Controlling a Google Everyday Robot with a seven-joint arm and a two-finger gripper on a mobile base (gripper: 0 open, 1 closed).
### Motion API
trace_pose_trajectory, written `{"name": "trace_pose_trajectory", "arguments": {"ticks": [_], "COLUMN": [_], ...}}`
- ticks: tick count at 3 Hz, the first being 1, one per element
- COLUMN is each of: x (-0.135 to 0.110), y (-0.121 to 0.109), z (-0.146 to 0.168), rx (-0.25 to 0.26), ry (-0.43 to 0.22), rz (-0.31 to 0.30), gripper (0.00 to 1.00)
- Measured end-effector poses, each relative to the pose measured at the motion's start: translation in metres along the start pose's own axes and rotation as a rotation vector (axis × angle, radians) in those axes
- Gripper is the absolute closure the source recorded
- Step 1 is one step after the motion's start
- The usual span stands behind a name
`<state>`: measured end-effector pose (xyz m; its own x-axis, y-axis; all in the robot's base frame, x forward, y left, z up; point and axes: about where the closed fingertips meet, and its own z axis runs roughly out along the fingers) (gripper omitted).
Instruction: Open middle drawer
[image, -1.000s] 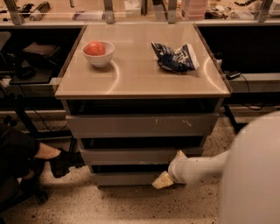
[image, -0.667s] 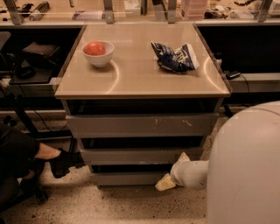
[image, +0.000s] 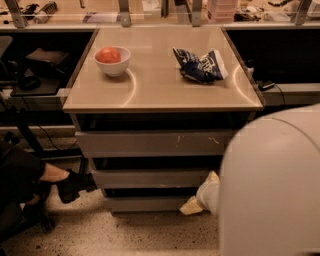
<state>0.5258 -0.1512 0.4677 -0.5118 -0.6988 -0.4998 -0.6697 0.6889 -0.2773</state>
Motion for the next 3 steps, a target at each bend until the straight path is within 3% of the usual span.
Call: {"name": "trace_pose_trajectory", "arguments": {"ticks": [1, 2, 3], "x": [0.043, 0.028, 0.027], "y": [-0.015, -0.018, -0.018], "z": [-0.008, -0.008, -0.008], "rx": [0.121, 0.172, 0.172], "ry": [0.115, 0.119, 0.117], "rz": [-0.122, -0.207, -0.207], "gripper": [0.00, 0.00, 0.00]}}
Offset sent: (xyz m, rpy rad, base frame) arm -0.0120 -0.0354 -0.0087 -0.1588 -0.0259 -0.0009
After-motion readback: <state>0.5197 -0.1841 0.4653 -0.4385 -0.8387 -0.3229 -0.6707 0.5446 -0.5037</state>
